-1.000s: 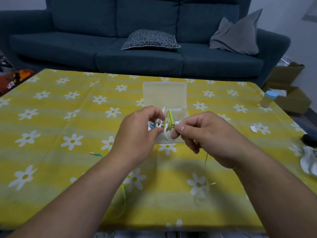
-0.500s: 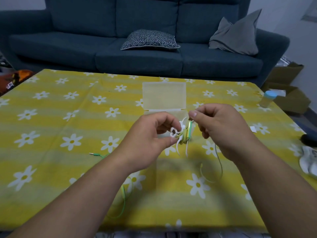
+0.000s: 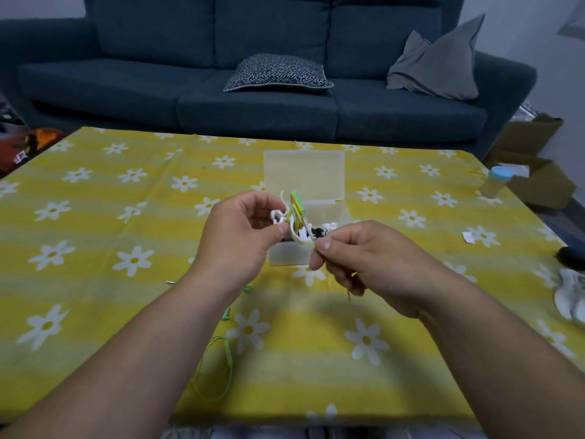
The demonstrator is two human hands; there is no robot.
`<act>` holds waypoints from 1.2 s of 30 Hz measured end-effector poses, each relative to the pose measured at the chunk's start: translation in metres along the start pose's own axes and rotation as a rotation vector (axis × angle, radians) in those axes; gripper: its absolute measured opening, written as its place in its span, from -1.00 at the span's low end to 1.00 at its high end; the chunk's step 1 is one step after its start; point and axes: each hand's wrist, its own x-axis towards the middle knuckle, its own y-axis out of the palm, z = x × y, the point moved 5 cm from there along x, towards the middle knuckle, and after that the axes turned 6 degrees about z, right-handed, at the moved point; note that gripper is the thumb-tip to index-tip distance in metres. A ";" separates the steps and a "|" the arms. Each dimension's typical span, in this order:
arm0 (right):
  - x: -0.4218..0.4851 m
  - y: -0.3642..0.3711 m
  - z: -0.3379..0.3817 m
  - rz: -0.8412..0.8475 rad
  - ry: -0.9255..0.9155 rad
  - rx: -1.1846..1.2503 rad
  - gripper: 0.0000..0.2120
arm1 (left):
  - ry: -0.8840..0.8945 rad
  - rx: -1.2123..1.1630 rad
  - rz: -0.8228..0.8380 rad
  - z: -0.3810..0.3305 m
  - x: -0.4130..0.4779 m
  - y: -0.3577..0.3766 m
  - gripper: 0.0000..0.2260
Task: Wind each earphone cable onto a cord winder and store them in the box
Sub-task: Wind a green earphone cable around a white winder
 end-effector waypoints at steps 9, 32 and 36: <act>-0.011 -0.014 0.020 -0.083 -0.115 -0.069 -0.78 | 0.031 0.262 0.093 -0.001 0.000 0.009 -0.78; -0.006 -0.037 0.001 -0.229 0.003 0.145 -0.82 | 0.063 -0.008 0.474 -0.008 -0.016 0.034 -0.82; -0.001 -0.032 -0.010 -0.180 0.076 0.235 -0.73 | 0.039 -0.225 0.430 -0.010 -0.013 0.032 -0.78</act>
